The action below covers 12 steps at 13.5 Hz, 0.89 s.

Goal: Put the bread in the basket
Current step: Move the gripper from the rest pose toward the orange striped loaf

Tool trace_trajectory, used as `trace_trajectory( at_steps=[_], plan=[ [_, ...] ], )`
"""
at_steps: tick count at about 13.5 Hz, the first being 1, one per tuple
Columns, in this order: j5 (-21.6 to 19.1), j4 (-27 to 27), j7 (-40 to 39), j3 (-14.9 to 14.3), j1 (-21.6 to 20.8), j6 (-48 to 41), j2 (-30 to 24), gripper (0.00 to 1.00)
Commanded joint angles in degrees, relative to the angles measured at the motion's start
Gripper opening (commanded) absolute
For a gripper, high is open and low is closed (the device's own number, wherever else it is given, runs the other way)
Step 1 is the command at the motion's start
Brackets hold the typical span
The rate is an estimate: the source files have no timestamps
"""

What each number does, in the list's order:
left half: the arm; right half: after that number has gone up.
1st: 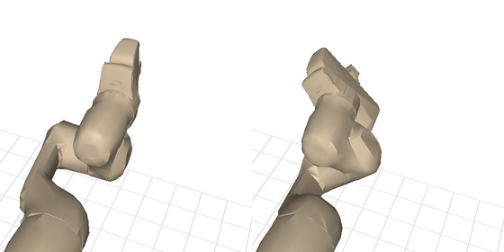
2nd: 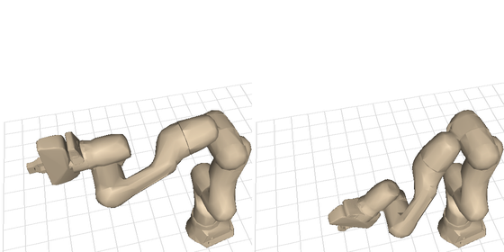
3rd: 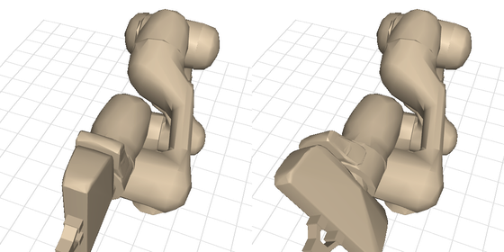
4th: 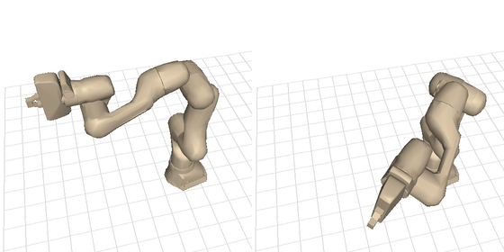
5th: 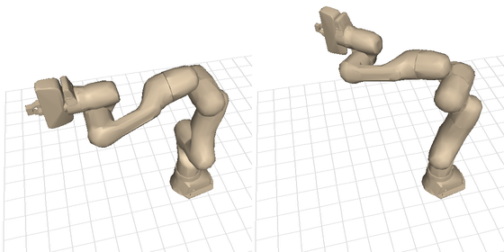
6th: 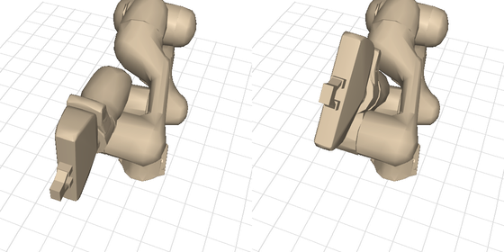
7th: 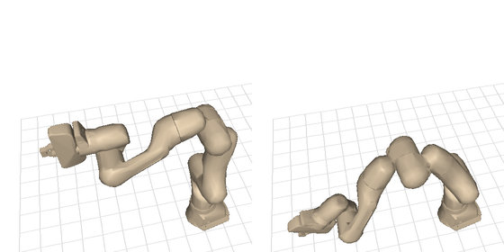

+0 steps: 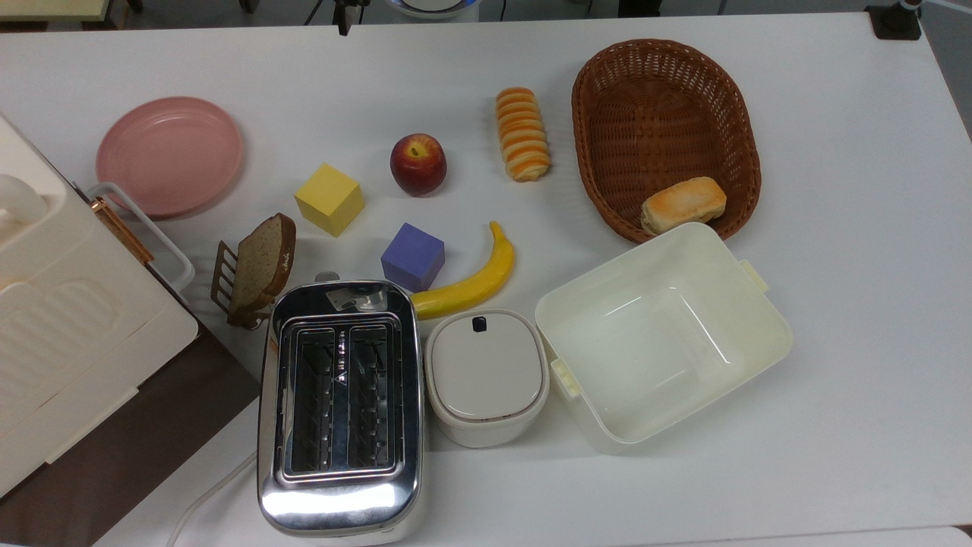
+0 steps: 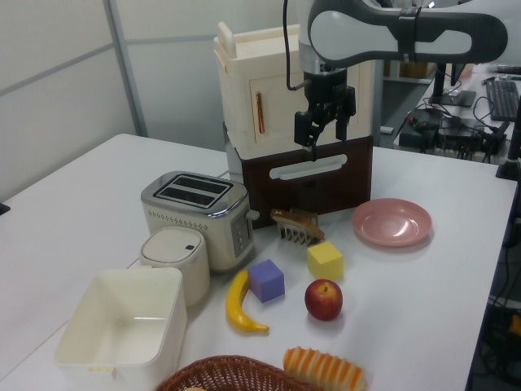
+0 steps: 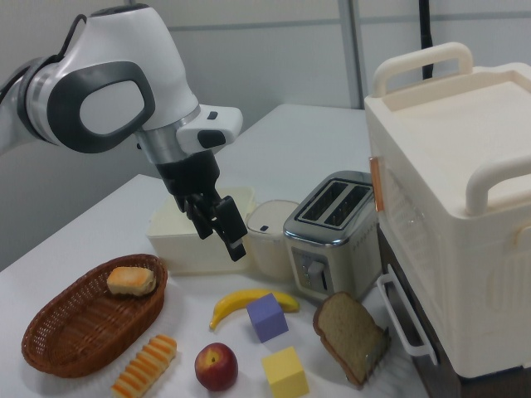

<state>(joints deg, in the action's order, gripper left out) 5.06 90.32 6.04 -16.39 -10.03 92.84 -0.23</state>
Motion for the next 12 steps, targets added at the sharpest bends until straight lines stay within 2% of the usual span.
trace_trajectory(
  at_steps=[1, 10, 11, 12],
  plan=[
    [-1.19, 1.17, -1.38, -0.57, -0.34, -2.31, -1.34, 1.0],
    [-1.19, 2.75, -2.0, 0.39, -0.43, -2.4, -1.43, 1.0],
    [-1.11, 4.58, -2.0, 2.48, 0.01, -2.05, -1.61, 1.0],
    [-1.19, 7.13, -1.91, 9.12, 5.58, -1.35, -2.66, 1.0]
  ],
)
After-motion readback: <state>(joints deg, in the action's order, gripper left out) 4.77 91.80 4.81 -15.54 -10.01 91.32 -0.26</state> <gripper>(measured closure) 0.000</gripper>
